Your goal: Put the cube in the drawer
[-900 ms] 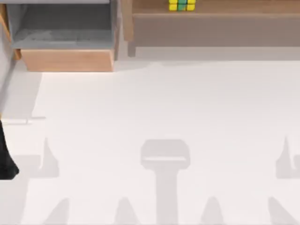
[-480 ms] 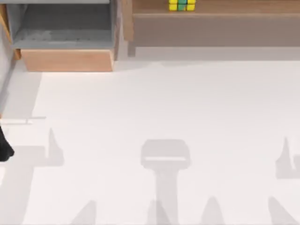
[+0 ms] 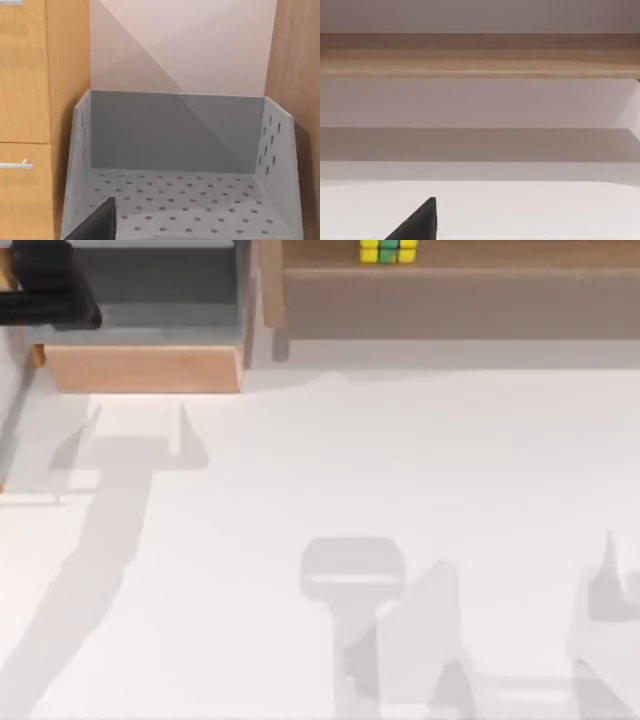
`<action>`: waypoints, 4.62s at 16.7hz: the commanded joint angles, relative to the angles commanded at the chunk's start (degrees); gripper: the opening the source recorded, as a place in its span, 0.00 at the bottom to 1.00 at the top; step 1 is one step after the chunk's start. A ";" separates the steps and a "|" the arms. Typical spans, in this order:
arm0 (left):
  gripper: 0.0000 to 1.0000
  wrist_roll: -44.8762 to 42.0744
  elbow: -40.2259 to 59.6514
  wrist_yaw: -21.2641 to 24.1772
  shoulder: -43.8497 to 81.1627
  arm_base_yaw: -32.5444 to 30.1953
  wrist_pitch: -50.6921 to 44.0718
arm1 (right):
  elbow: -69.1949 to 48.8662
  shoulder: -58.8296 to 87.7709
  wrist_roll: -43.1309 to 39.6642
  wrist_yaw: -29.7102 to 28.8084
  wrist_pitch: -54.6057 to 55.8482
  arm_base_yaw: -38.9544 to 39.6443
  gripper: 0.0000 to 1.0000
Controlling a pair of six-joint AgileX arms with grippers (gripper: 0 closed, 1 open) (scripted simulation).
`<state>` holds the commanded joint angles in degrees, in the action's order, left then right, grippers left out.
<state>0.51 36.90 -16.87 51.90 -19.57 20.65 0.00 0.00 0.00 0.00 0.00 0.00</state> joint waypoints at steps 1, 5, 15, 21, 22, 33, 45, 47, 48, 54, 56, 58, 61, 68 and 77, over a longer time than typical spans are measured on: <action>1.00 -0.01 4.21 -2.00 6.84 -2.34 2.35 | 0.00 0.00 0.00 0.00 0.00 0.00 1.00; 1.00 -0.23 20.60 -10.00 34.28 -11.33 11.39 | 0.00 0.00 0.00 0.00 0.00 0.00 1.00; 1.00 -1.31 48.59 -24.24 80.15 -24.48 26.41 | 0.00 0.00 0.00 0.00 0.00 0.00 1.00; 1.00 -1.41 50.35 -25.13 82.73 -25.14 27.34 | 0.00 0.00 0.00 0.00 0.00 0.00 1.00; 1.00 -1.38 50.09 -25.01 82.65 -24.85 27.20 | 0.00 0.00 0.00 0.00 0.00 0.00 1.00; 1.00 -1.40 64.30 -22.25 89.23 -22.26 21.03 | 0.00 0.00 0.00 0.00 0.00 0.00 1.00; 0.62 -1.21 67.78 -20.73 91.84 -20.83 18.85 | 0.00 0.00 0.00 0.00 0.00 0.00 1.00; 0.47 -1.21 67.78 -20.73 91.84 -20.83 18.85 | 0.00 0.00 0.00 0.00 0.00 0.00 1.00; 0.40 -1.21 67.78 -20.73 91.84 -20.83 18.85 | 0.00 0.00 0.00 0.00 0.00 0.00 1.00; 0.00 -1.21 67.78 -20.73 91.84 -20.83 18.85 | 0.00 0.00 0.00 0.00 0.00 0.00 1.00; 0.00 -1.21 67.78 -20.73 91.84 -20.83 18.85 | 0.00 0.00 0.00 0.00 0.00 0.00 1.00; 0.00 -1.21 67.78 -20.73 91.84 -20.83 18.85 | 0.00 0.00 0.00 0.00 0.00 0.00 1.00; 0.00 -1.21 67.78 -20.73 91.84 -20.83 18.85 | 0.00 0.00 0.00 0.00 0.00 0.00 1.00; 0.00 -1.98 65.58 -23.02 88.40 -26.65 22.03 | 0.00 0.00 0.00 0.00 0.00 0.00 1.00; 0.00 -1.40 62.51 -22.17 86.33 -22.39 18.79 | 0.00 0.00 0.00 0.00 0.00 0.00 1.00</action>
<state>-0.89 99.41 -39.04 138.22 -41.96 39.44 0.00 0.00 0.00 0.00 0.00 0.00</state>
